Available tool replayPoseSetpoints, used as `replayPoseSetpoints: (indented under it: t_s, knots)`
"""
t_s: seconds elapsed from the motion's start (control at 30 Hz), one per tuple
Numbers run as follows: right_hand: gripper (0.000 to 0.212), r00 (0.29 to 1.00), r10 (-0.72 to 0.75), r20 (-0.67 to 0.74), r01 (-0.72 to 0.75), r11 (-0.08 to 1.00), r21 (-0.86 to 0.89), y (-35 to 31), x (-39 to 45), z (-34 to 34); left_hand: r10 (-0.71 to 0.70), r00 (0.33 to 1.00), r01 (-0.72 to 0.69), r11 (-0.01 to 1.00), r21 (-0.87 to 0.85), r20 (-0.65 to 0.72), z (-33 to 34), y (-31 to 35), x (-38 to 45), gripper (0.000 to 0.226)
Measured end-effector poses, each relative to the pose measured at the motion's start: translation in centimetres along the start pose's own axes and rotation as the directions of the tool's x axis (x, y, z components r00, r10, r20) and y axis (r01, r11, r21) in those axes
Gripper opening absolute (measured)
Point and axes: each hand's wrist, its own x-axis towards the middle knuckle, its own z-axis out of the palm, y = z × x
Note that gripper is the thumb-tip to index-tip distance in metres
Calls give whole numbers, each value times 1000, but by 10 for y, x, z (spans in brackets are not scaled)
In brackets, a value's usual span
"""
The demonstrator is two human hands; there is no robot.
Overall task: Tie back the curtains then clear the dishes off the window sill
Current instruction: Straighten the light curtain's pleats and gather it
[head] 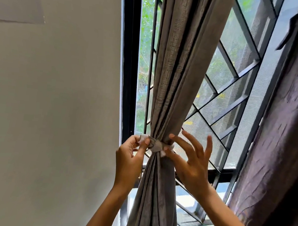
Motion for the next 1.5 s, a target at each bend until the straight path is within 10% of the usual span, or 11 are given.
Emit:
replayPoseSetpoints:
  t_s: [0.27,0.6,0.8,1.07,1.3,1.5]
  knots:
    - [11,928,370,54,-373,911,175,-20,9,-5,385,906,-172,711,682,-174,-3,-10,12,13]
    - [16,606,775,179,-746,475,467,-10,-9,-9,423,877,-119,651,749,-228,-8,-23,2,15]
    - [19,849,508,143,-528,813,245,-2,-17,5,496,859,-265,648,714,-130,-4,-25,-5,22]
    - [24,980,196,45,-190,975,-112,20,-13,10,541,840,-303,507,807,-25,-8,-31,4,12]
    - [23,967,184,179,-187,982,3,32,-14,15,577,815,-411,507,758,56,-15,-31,18,18]
    - [38,972,163,170,-147,984,-105,66,-2,-20,724,610,-646,217,731,324,-7,9,27,43]
